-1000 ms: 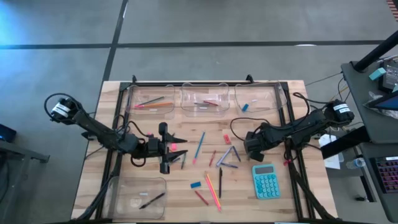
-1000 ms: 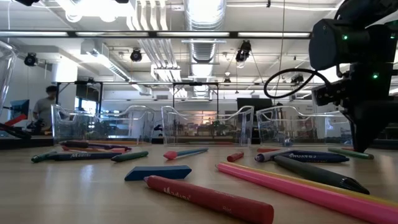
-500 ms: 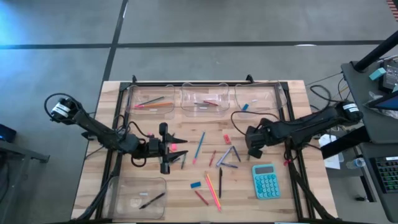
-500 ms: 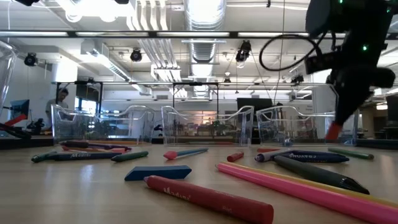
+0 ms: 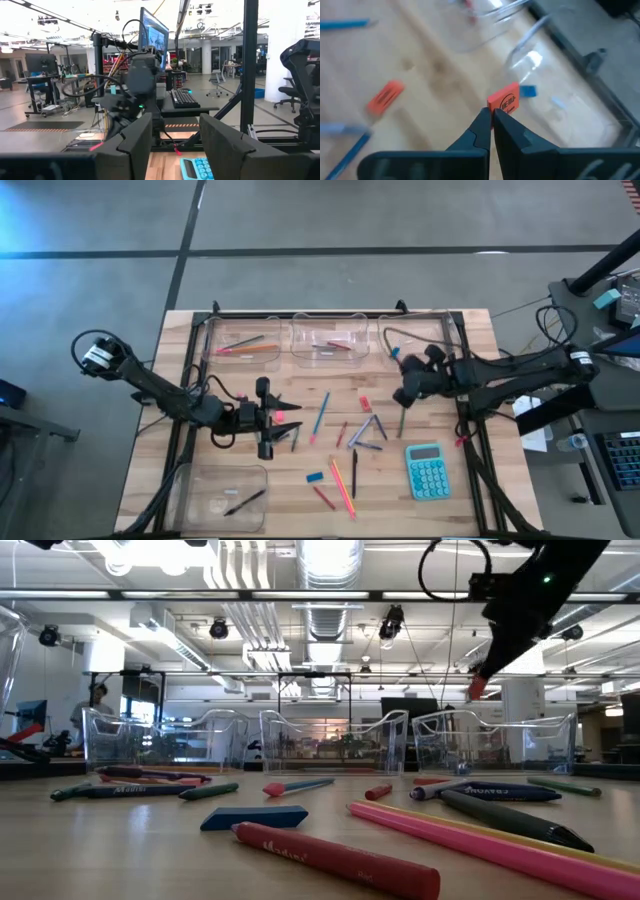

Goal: Sort crayons/erasers/pens/pencils in bins
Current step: Put the orange eraser into the top right transparent bin, then put the blue crayon into the top middle transparent bin

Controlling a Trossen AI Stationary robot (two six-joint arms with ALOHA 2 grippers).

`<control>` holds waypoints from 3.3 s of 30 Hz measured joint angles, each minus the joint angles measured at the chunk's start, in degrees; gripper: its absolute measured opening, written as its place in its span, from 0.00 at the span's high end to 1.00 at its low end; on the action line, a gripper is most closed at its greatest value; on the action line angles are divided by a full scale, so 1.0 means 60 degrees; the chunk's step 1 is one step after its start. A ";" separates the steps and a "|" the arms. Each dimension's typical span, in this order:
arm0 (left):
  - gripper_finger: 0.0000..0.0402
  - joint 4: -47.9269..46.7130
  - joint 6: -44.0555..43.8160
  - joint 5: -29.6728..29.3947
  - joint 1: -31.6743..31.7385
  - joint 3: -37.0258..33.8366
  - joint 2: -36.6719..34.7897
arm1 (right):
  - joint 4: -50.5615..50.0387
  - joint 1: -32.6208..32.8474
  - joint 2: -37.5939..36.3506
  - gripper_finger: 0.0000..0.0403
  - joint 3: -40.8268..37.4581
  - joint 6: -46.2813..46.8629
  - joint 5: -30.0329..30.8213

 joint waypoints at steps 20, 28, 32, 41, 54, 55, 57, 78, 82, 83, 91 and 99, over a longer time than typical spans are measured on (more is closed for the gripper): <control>0.63 -0.0106 0.0000 -0.0007 0.0004 0.0000 0.0000 | 0.1593 -0.4249 -0.0025 0.82 -0.0080 -0.2534 -0.1653; 0.63 -0.0156 0.0004 -0.0090 0.0000 0.0000 0.0000 | 0.1573 -0.3888 -0.0299 0.61 -0.0080 -0.2660 -0.4261; 0.63 -0.0333 0.0007 -0.0248 0.0004 0.0000 0.0000 | 0.1598 -0.2633 -0.0270 0.58 -0.0129 -0.2023 -0.4966; 0.63 -0.0329 0.0007 -0.0255 0.0000 0.0000 0.0000 | 0.1611 0.0889 0.0727 0.58 -0.0315 -0.0103 -0.3648; 0.63 -0.0327 0.0007 -0.0255 0.0000 0.0000 0.0000 | 0.2714 0.1949 0.3666 0.58 -0.0466 0.1325 -0.3251; 0.63 -0.0328 0.0007 -0.0255 0.0004 0.0000 0.0000 | 0.2865 0.1949 0.3817 0.58 -0.0470 0.1325 -0.3299; 0.63 -0.0330 0.0007 -0.0255 0.0000 0.0000 0.0000 | 0.3252 0.1949 0.4052 0.58 -0.0479 0.1325 -0.3417; 0.63 -0.0346 0.0004 -0.0255 0.0004 0.0000 0.0000 | 0.4245 0.1953 0.4498 0.85 -0.1486 0.2020 -0.3825; 0.63 -0.0343 0.0004 -0.0251 0.0004 0.0004 0.0000 | 0.4159 0.1953 0.4403 0.95 -0.1502 0.1969 -0.3811; 0.63 -0.0343 0.0004 -0.0253 0.0004 0.0000 0.0000 | 0.4145 0.1953 0.4398 0.96 -0.1508 0.1962 -0.3800; 0.63 -0.0343 0.0000 -0.0251 0.0004 0.0001 0.0000 | 0.3908 0.1941 0.3847 0.96 -0.1524 0.1873 -0.3530; 0.63 -0.0330 0.0000 -0.0251 0.0004 0.0000 0.0000 | 0.4027 0.1693 0.2372 0.97 -0.1244 0.1105 -0.2685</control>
